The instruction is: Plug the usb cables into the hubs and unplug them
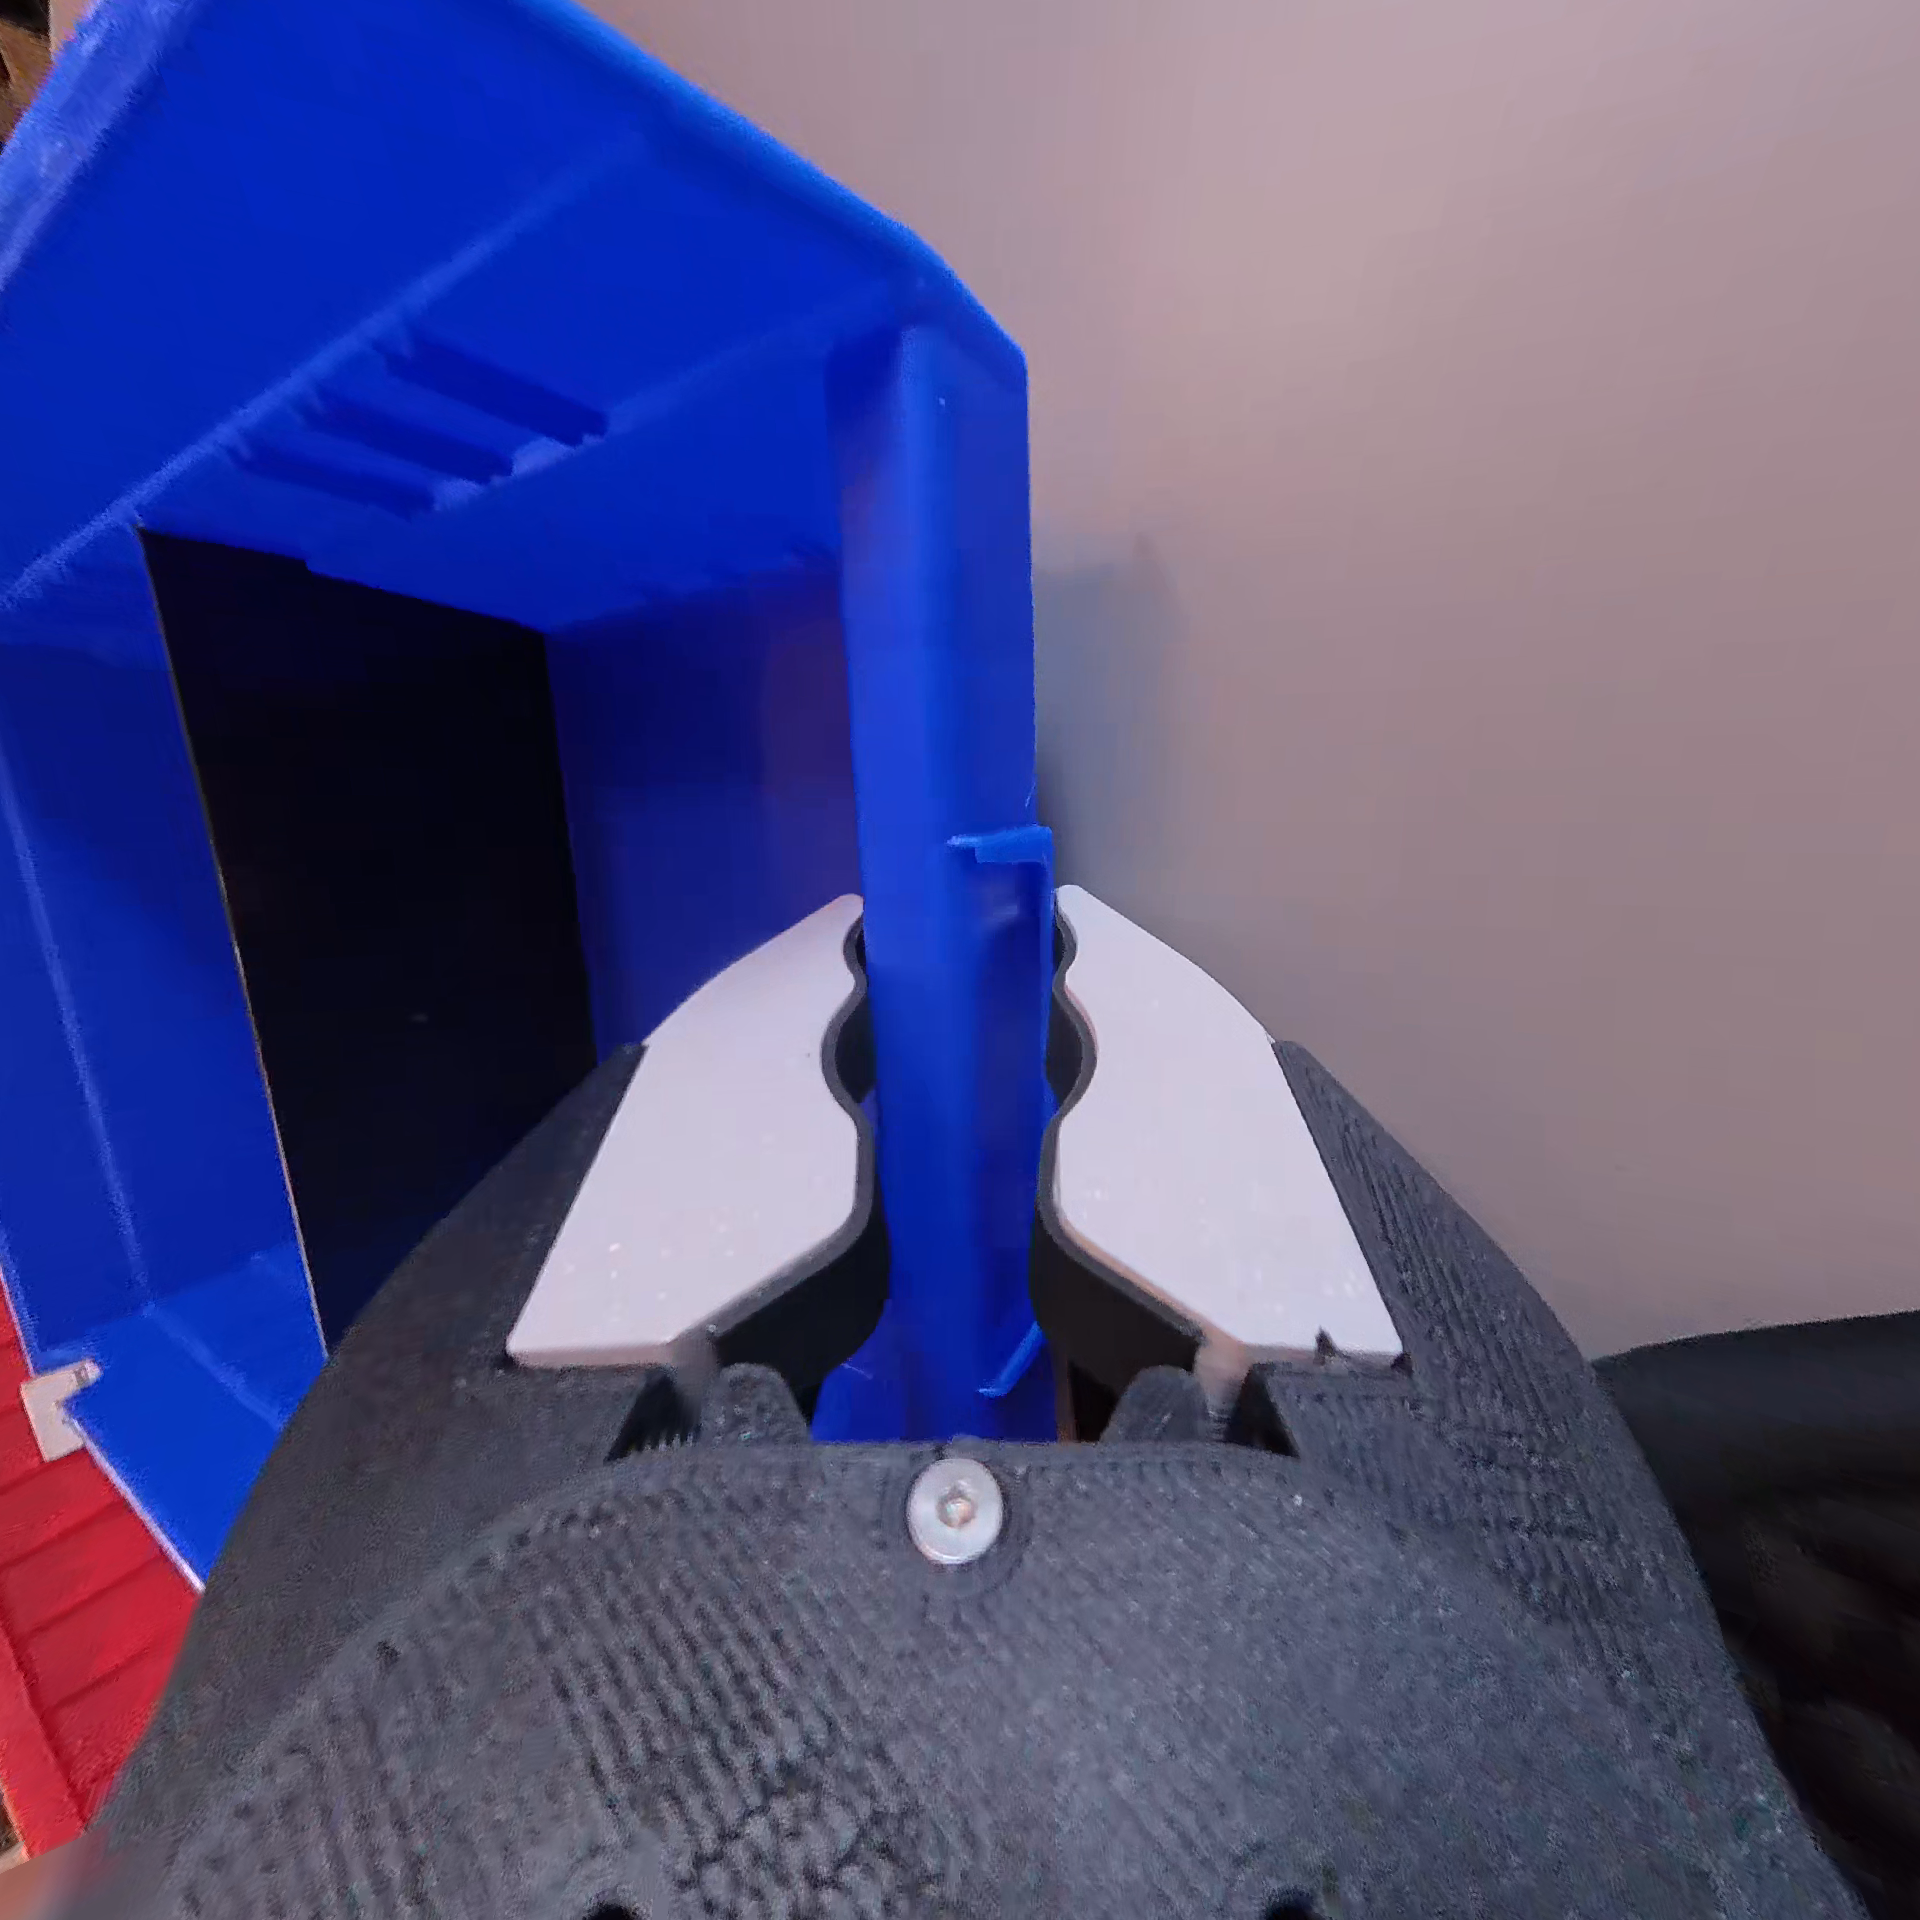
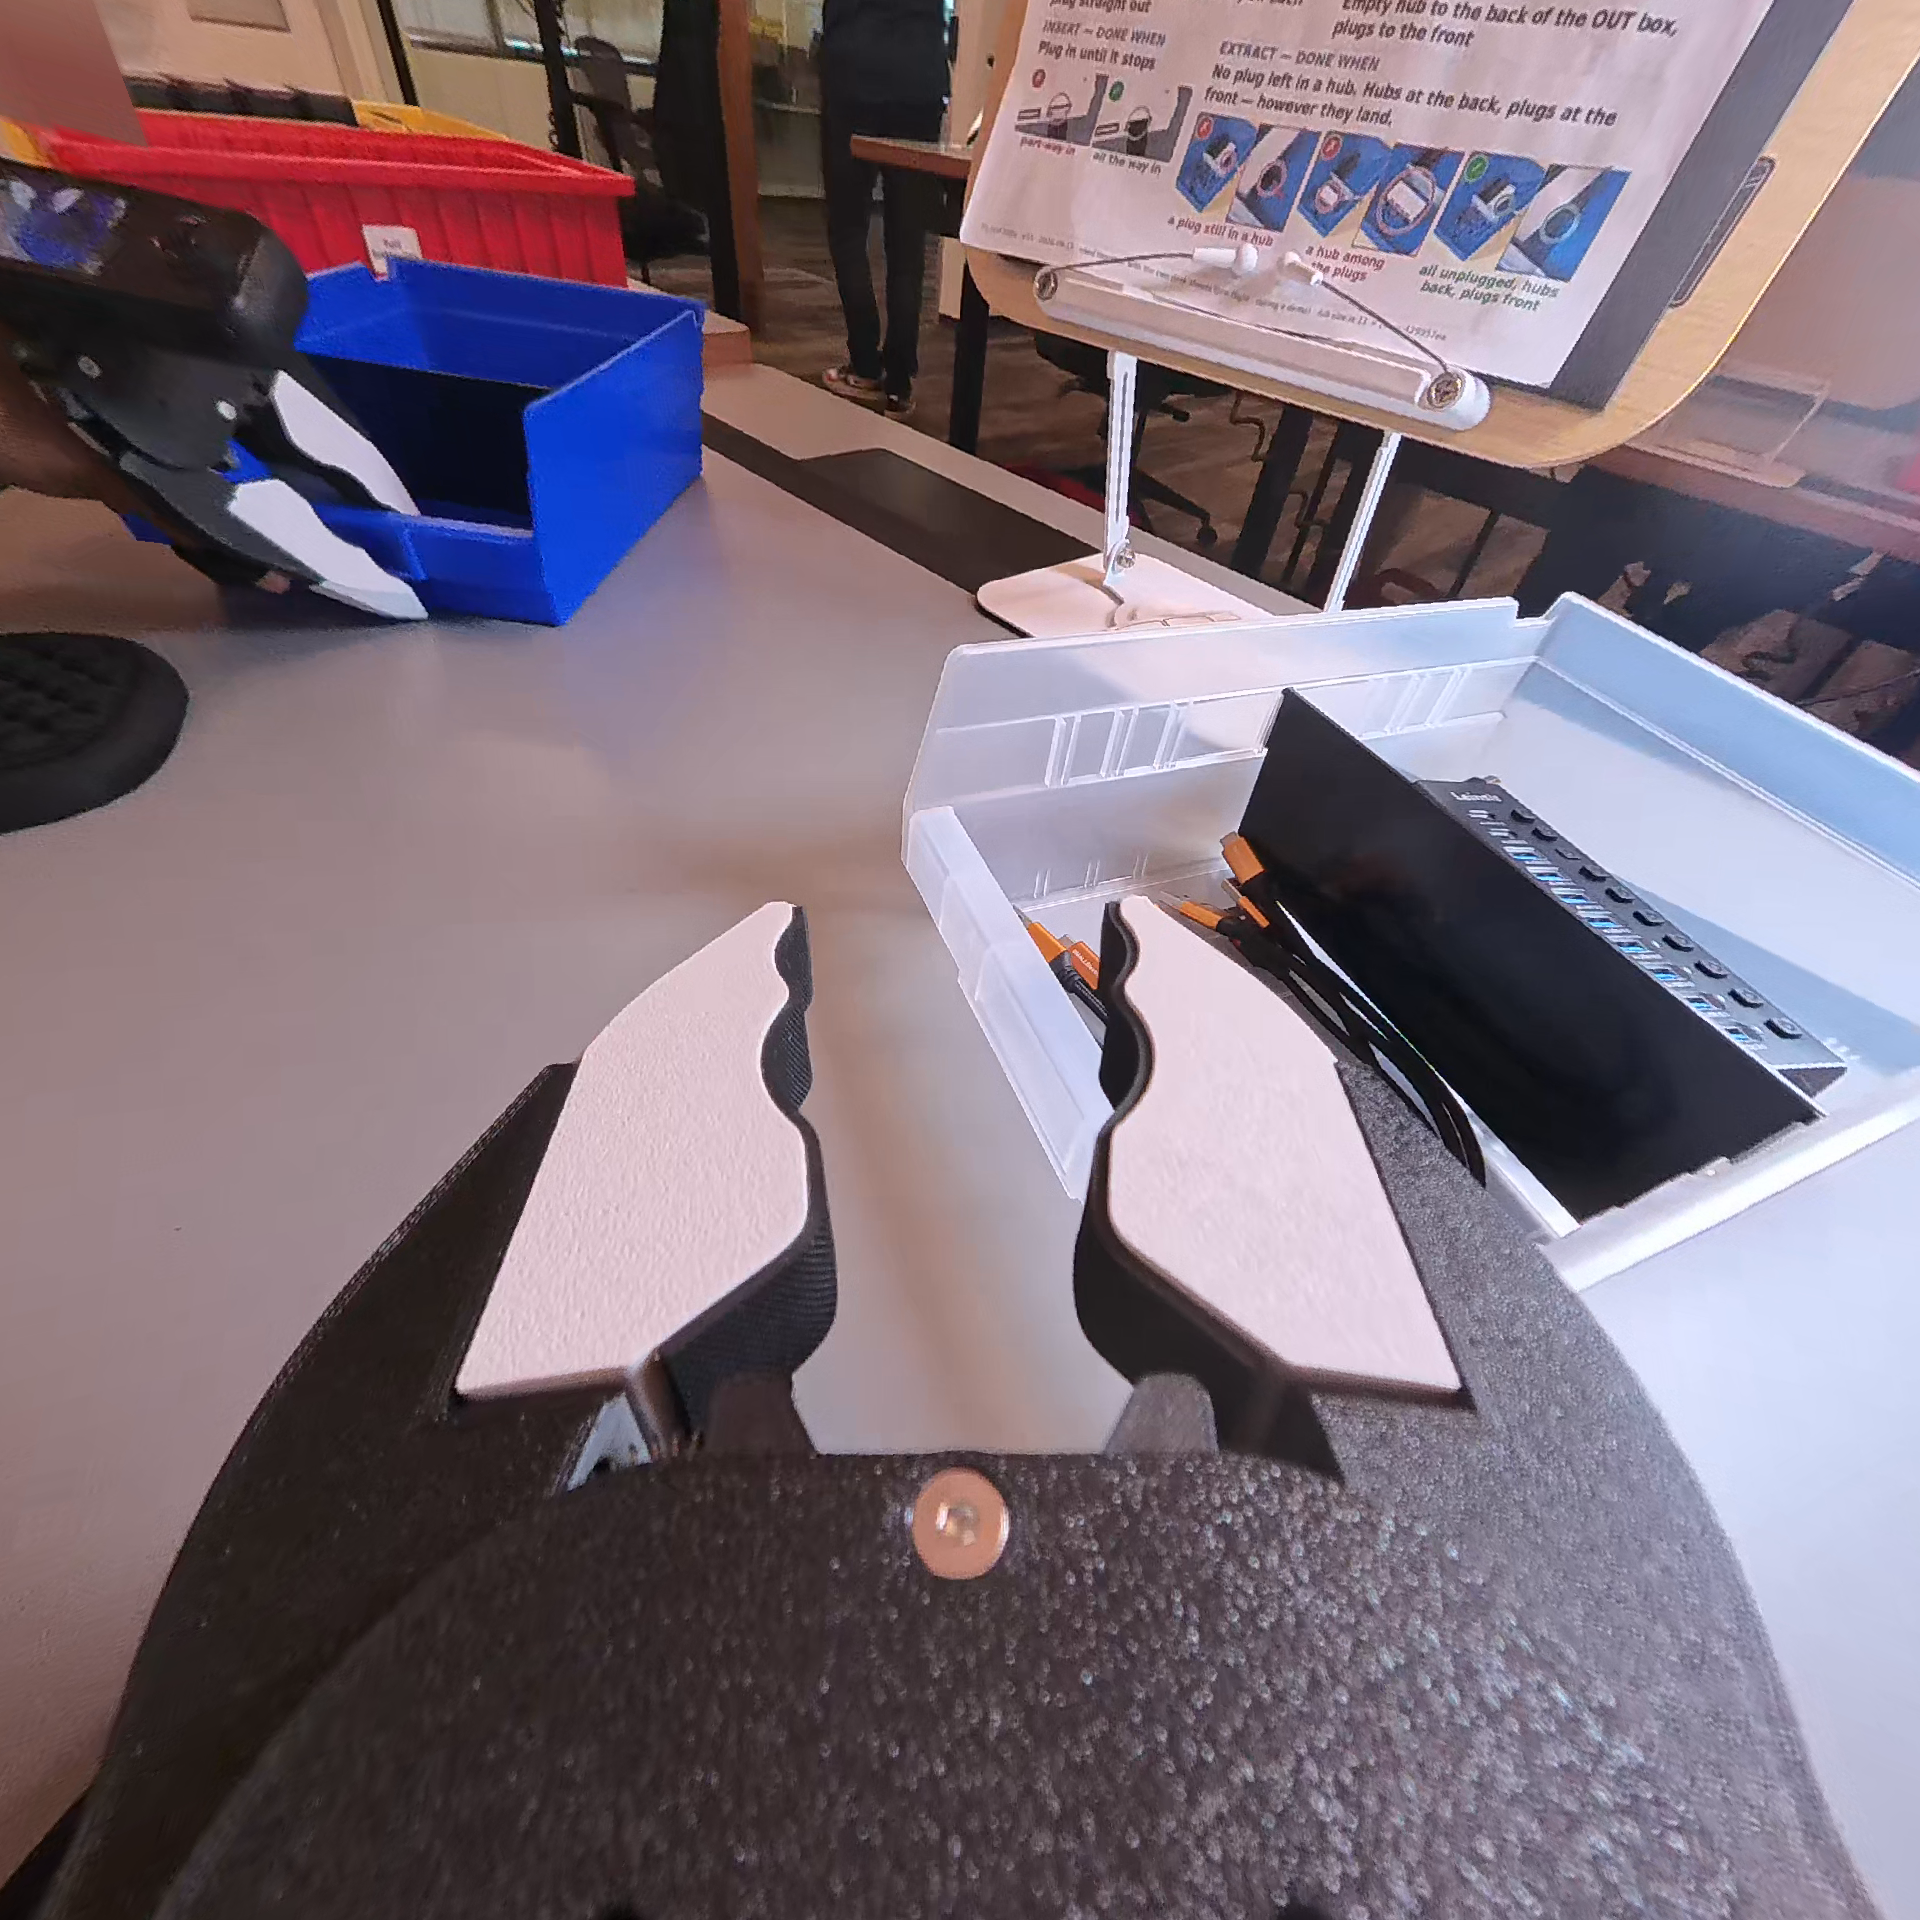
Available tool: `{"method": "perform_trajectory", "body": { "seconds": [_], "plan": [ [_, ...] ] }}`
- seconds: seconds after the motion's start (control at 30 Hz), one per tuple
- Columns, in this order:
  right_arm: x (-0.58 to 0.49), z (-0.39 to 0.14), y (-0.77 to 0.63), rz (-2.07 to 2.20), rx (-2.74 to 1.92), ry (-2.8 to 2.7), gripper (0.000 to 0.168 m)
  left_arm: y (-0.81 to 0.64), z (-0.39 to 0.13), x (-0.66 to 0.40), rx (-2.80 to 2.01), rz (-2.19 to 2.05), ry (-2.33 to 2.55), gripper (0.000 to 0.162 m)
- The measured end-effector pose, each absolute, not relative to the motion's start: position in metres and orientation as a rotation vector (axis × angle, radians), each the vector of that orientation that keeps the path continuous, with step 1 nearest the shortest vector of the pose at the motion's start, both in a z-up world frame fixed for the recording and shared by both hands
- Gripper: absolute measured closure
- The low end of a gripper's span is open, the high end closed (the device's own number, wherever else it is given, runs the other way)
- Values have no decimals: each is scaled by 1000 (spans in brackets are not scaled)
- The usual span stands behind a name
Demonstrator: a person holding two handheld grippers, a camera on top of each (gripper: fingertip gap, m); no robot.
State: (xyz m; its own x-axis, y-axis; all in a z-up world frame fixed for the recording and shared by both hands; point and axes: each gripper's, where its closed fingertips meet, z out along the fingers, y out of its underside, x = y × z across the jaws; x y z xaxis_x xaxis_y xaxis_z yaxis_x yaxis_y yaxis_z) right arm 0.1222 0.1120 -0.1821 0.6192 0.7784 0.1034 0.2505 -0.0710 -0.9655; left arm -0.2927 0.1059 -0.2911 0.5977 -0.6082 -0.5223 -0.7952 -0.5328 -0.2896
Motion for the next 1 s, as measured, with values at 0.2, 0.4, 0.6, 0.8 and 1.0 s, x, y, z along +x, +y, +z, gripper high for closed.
{"method": "perform_trajectory", "body": {
  "seconds": [0.2,0.4,0.6,0.8,1.0],
  "plan": [
    [125,-185,114,484,-1641,-871,114,98,-291,-237,-2205,420,1266,132],
    [131,-200,123,382,-1707,-896,112,92,-291,-173,-2045,353,1480,132],
    [134,-218,127,309,-1791,-933,108,103,-291,-138,-1930,356,1631,132],
    [115,-239,132,105,-1845,-1164,105,113,-289,-125,-1831,310,1732,132],
    [109,-266,165,-144,-1968,-1405,106,94,-258,-113,-1824,-15,1496,121]
  ]
}}
